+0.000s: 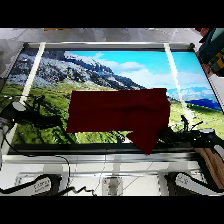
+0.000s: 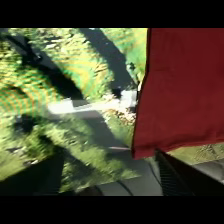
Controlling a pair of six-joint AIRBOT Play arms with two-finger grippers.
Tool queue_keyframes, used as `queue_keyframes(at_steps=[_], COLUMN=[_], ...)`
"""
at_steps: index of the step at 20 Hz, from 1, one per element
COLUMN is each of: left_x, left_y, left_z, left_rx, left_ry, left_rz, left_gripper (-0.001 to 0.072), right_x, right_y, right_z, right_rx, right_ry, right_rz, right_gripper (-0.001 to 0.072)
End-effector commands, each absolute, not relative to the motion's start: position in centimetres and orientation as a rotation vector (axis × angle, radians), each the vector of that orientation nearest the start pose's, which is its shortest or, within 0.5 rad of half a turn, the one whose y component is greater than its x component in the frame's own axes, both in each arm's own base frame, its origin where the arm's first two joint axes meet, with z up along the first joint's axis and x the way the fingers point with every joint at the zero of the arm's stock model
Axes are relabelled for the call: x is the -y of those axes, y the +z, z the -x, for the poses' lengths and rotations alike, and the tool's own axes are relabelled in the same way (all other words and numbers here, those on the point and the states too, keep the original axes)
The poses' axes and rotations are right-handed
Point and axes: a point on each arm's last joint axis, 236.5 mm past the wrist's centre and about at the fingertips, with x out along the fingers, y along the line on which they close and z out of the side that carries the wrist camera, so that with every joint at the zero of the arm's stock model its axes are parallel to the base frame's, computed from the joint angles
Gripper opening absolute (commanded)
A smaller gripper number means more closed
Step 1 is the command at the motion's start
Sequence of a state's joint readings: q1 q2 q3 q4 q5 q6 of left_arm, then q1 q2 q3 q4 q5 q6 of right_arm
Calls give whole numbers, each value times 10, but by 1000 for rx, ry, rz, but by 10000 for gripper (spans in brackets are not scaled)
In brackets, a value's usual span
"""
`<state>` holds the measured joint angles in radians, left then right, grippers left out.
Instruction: Fold the clothes and pants, and hang the long-sleeved shirts on hangers.
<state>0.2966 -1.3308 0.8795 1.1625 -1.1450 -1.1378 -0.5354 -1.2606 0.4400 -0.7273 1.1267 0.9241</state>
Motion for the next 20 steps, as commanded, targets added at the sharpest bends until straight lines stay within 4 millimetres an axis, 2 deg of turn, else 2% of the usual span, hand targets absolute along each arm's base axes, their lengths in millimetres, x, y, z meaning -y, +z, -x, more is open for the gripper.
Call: queue_keyframes(at_steps=[1,3,5,6,9,13,16,17,18,19,20], left_x=[-2,0,2,2,5,21,26,27,30,34,39], left_y=[-85,-88,-89,-90,-89,-84,-94,-99,-105,-109,-112], left_z=[-310,-306,-301,-300,-300,-307,-297,-292,-287,-283,-282], left_rx=[-1463,-1476,-1492,-1496,-1494,-1449,-1481,-1500,-1519,-1526,-1525], left_ry=[-253,-256,-263,-268,-283,-337,-341,-343,-346,-365,-376], left_rz=[335,340,344,344,342,401,430,440,453,468,486], left_gripper=[651,651,648,636,635,634,632,597,490,457,457], right_x=[-56,-66,-71,-71,-71,-71,-71,-71,-71,-71,-71], right_y=[-120,-122,-122,-122,-122,-122,-122,-122,-122,-122,-122], right_z=[-240,-240,-239,-239,-238,-239,-239,-239,-239,-239,-239], right_rx=[-1402,-1413,-1422,-1421,-1422,-1422,-1421,-1422,-1422,-1421,-1421], right_ry=[313,336,353,354,354,353,353,353,353,354,354], right_rz=[-807,-764,-746,-747,-745,-745,-745,-745,-745,-745,-745], right_gripper=[285,222,120,119,23,23,23,23,23,23,22])
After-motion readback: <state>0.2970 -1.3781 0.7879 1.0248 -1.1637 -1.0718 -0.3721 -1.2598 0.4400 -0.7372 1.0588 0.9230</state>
